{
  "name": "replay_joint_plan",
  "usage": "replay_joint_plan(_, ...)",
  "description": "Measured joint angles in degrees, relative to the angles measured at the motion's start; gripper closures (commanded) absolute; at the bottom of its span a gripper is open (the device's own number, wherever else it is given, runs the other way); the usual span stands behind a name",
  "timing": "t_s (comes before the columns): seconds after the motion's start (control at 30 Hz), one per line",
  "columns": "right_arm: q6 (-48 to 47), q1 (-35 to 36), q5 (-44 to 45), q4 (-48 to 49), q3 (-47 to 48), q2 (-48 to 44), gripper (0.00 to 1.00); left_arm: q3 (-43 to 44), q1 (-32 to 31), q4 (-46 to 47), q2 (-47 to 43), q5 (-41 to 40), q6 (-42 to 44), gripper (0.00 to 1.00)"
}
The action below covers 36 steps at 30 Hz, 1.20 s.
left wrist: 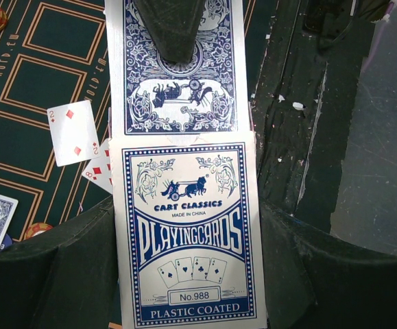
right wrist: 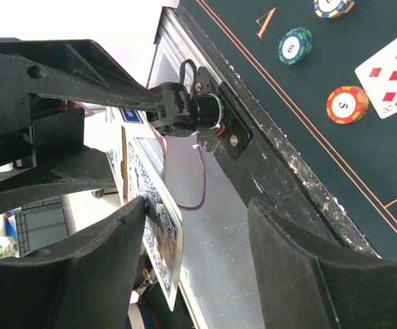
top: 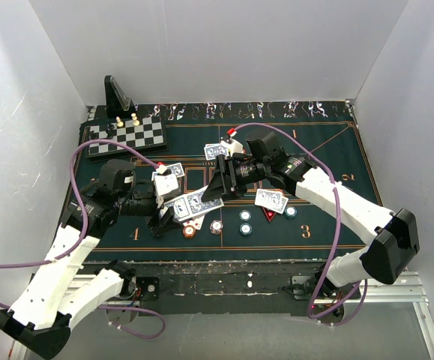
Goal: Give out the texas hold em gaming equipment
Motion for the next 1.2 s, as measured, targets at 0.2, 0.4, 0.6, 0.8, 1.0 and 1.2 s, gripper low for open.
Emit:
replay_joint_plan(0.2,-0.1,0.0,0.8,-1.0,0.0,0.0,0.39,0.0,0.0,-0.1,0.0,-0.4,0.0,1.0)
replay_joint_plan(0.4,-0.4,-0.3,1.3,-1.9,0.0,-0.7,0.42,0.0,0.0,-0.1,0.0,-0.5,-0.2,1.0)
replay_joint_plan(0.6,-0.9,-1.9,1.3,-2.9,0.0,-1.9,0.44,0.0,0.0,0.0,-0.2,-0.6,-0.4,1.0)
replay_joint_plan(0.8,-1.3,-2.8,1.3,-4.2,0.0,-2.9,0.48,-0.1,0.0,0.2,-0.4,-0.5,-0.4,1.0)
replay_joint_plan(1.0,-1.3,-3.0,1.3,-4.6,0.0,-3.3,0.51,-0.1,0.0,0.4,-0.5,-0.5,-0.4,1.0)
replay_joint_plan(1.2,-1.8,-3.7,1.5,-6.2,0.2,-4.2,0.54,-0.2,0.0,0.6,-0.5,-0.5,-0.5,1.0)
